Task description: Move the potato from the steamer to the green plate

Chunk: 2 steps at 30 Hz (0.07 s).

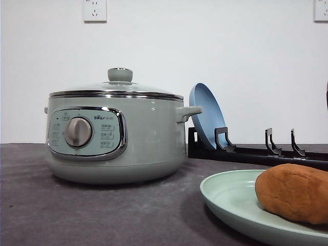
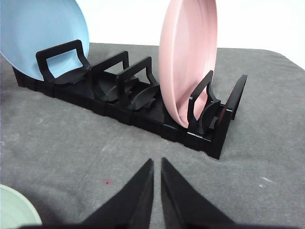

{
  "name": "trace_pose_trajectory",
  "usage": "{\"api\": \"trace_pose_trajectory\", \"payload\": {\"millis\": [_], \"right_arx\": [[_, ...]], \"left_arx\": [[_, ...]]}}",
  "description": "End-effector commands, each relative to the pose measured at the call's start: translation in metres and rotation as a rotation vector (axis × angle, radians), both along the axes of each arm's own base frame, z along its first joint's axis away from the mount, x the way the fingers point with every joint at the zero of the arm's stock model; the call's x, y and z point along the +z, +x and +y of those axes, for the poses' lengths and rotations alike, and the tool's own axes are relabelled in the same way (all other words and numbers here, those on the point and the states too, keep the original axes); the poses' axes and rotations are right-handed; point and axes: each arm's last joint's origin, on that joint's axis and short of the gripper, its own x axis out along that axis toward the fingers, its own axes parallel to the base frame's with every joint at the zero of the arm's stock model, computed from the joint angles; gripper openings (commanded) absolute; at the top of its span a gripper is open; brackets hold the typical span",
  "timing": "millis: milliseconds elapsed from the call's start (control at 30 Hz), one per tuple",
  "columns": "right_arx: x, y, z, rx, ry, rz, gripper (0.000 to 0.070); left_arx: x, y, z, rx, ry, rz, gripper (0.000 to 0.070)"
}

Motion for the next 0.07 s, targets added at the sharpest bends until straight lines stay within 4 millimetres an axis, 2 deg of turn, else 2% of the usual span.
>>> {"api": "trace_pose_trajectory", "payload": {"millis": [0, 33], "right_arx": [[-0.0005, 0.0003, -0.0003, -0.002, -0.011, -0.008, 0.0015], [-0.0005, 0.0003, -0.0003, -0.002, -0.011, -0.008, 0.0015]], "left_arx": [[-0.0075, 0.0008, 0.0002, 0.005, -0.001, 0.027, 0.0], [-0.0075, 0.0008, 0.0002, 0.005, -0.001, 0.027, 0.0]]}}
